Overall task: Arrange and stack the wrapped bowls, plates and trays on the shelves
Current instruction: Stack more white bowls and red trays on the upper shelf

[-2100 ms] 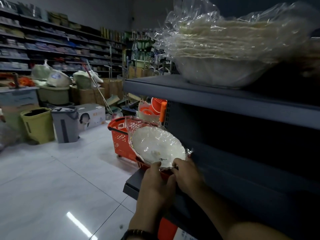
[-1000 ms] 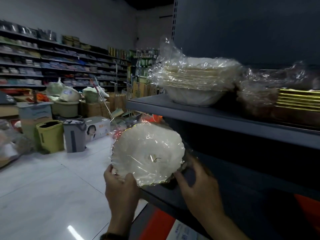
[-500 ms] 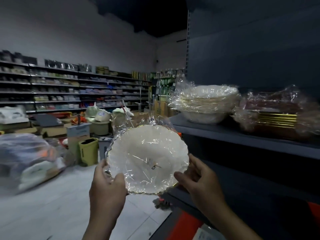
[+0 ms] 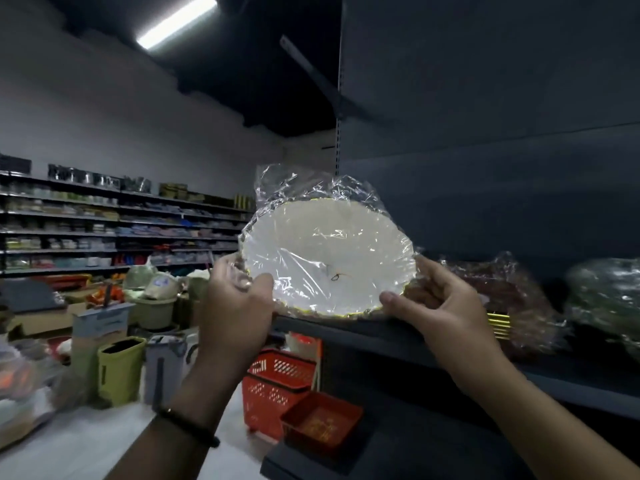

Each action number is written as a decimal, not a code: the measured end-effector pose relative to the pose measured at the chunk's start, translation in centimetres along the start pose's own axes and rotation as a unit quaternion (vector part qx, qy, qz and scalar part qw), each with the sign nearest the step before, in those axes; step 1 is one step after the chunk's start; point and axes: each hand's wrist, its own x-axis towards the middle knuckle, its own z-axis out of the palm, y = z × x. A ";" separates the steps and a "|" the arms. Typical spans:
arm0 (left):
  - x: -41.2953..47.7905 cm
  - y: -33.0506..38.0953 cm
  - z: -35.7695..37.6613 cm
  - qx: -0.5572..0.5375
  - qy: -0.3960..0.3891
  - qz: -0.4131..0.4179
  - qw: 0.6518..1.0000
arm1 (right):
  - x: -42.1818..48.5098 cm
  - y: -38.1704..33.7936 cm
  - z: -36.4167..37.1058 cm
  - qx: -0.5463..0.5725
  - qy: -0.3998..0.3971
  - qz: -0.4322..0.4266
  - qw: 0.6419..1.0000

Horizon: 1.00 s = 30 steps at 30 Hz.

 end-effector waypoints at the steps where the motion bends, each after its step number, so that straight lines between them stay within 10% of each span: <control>1: 1.2 0.5 1.2 -0.001 -0.009 0.010 1.000 | 1.2 -0.3 -0.6 -0.012 0.006 -0.007 1.000; 20: 14.2 -6.2 18.5 0.011 -0.053 -0.009 0.999 | 19.7 8.1 -6.4 -0.242 0.008 0.113 0.964; 30: 14.7 -9.6 19.8 0.218 -0.184 -0.014 0.958 | 20.9 13.3 -6.5 -0.372 -0.056 0.171 0.910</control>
